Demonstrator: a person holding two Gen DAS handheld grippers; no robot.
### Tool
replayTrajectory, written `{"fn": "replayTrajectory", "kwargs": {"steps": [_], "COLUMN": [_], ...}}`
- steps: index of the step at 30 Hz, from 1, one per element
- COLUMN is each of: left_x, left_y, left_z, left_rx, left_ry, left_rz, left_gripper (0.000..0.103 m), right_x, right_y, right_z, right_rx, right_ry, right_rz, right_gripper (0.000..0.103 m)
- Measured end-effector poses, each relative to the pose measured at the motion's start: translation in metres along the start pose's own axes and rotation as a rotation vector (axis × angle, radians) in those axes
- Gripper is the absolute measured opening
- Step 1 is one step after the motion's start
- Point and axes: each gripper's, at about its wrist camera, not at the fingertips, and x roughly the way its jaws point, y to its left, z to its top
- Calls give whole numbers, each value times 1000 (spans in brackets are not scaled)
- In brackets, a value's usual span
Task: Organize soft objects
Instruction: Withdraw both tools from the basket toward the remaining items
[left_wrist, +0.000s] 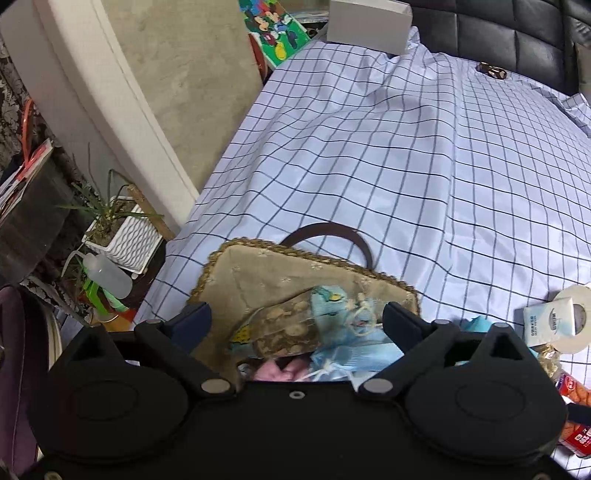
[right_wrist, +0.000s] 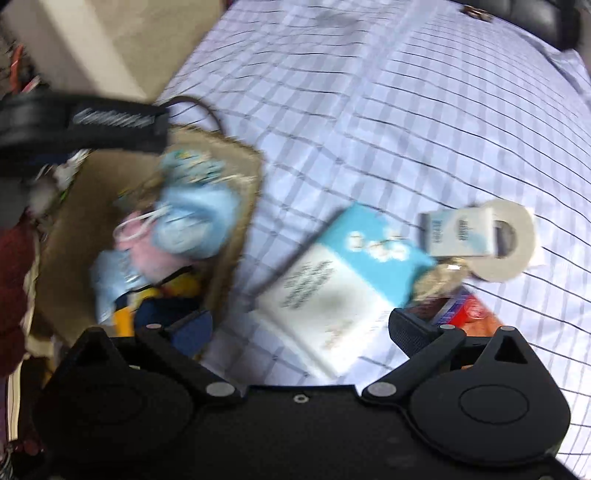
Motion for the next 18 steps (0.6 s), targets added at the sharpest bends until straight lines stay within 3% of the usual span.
{"fn": "replayTrajectory", "kwargs": {"steps": [5, 18], "left_x": [-2, 1], "left_y": [-22, -99], "left_z": [1, -1], "left_rx": [36, 143], "left_ry": [-3, 23], "left_rz": [-26, -126], "left_gripper": [97, 97], "right_x": [7, 32], "right_y": [-41, -139], "right_z": [5, 7], "right_rx": [76, 282], "right_ry": [-20, 43], "right_rz": [-95, -178], "right_gripper": [102, 102]}}
